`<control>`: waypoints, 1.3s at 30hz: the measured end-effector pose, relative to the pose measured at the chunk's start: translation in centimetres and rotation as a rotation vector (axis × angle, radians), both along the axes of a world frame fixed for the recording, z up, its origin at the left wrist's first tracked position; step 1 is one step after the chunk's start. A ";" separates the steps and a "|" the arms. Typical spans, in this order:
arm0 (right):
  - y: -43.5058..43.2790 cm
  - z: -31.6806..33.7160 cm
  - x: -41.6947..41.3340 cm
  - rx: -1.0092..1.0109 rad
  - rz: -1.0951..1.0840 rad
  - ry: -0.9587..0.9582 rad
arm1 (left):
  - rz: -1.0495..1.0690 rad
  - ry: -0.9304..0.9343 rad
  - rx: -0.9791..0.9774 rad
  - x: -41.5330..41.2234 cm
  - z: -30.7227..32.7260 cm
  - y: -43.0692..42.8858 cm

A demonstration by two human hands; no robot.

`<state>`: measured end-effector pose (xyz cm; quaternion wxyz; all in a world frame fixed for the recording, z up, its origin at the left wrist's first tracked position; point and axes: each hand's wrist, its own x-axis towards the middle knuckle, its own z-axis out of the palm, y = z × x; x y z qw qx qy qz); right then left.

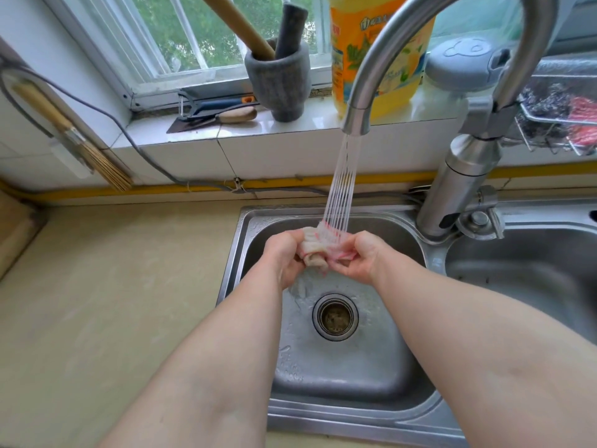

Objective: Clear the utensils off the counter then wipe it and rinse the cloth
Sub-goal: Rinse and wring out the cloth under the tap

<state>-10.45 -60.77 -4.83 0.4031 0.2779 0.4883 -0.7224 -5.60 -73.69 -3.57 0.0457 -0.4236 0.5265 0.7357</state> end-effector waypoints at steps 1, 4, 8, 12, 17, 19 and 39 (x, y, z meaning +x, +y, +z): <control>0.2 -0.1 0.1 0.052 0.028 -0.009 | -0.008 -0.004 0.013 0.1 0.1 0.1; 1.0 -0.4 0.4 0.245 0.152 -0.013 | -0.076 -0.079 0.004 0.5 0.0 0.6; 2.0 -0.9 0.7 0.318 0.234 -0.022 | -0.034 -0.162 -0.027 0.6 -0.1 1.5; 1.7 0.1 0.8 0.103 0.222 -0.001 | 0.094 -0.135 -0.013 0.5 -0.1 1.0; 1.2 0.4 0.6 -0.126 -0.053 -0.011 | 0.124 -0.004 0.092 -0.5 1.1 1.2; 1.3 0.3 0.3 -0.098 -0.078 0.005 | 0.116 0.016 0.095 -1.0 1.3 1.6; -1.5 -0.7 0.5 -0.387 -0.185 -0.155 | -0.249 -0.091 -0.363 1.8 0.5 0.3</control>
